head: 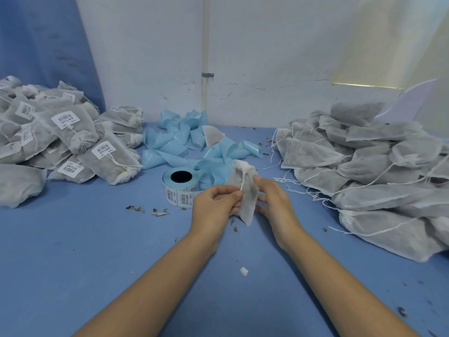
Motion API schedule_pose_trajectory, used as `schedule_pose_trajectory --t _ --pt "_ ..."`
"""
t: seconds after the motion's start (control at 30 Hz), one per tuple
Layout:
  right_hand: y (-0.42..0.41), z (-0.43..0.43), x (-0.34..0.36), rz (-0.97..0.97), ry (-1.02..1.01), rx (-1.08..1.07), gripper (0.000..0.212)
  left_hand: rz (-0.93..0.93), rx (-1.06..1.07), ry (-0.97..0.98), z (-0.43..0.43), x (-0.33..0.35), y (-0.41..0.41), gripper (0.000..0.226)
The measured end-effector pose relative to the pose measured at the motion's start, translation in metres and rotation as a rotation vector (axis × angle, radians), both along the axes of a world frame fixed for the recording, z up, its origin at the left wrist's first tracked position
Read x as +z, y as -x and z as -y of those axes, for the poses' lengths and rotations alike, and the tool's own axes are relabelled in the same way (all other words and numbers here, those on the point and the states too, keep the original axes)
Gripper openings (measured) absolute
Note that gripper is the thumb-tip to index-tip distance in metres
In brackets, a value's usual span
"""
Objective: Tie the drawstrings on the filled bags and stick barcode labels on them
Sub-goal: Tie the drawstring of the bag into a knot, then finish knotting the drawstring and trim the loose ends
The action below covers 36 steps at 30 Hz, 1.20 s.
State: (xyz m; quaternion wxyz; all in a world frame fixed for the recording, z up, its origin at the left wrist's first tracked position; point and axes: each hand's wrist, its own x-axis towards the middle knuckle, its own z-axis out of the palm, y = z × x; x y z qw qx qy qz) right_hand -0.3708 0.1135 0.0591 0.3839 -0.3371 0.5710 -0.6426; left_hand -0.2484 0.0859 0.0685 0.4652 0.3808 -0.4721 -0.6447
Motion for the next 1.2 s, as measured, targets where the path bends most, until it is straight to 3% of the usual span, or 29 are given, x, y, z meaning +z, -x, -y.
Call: schedule_pose_trajectory --t 0.2,0.4,0.6,0.7,0.83,1.0,1.2 --pt "-0.002 -0.002 -0.001 -0.143 0.091 -0.023 0.033 0.064 -0.029 0.062 0.003 0.000 -0.001 0.007" --pt "0.001 -0.002 -0.001 -0.452 0.247 -0.093 0.041 0.208 -0.048 0.156 0.003 -0.004 -0.001 0.010" --pt "-0.004 0.003 0.005 -0.403 0.281 -0.155 0.018 0.370 0.012 0.313 0.007 -0.003 -0.004 0.007" --pt "-0.003 0.001 0.007 -0.457 0.273 -0.140 0.026 0.438 0.064 0.442 0.011 -0.001 -0.007 0.010" --pt "-0.004 0.001 0.008 -0.489 0.249 -0.161 0.028 0.412 -0.016 0.439 0.012 -0.001 -0.008 0.016" --pt "-0.005 -0.001 0.015 -0.324 0.262 -0.157 0.008 0.229 -0.058 0.341 0.010 -0.001 -0.005 0.009" --pt "-0.010 0.000 0.023 0.070 0.180 -0.055 0.023 0.057 -0.076 0.194 0.009 0.003 -0.008 0.005"
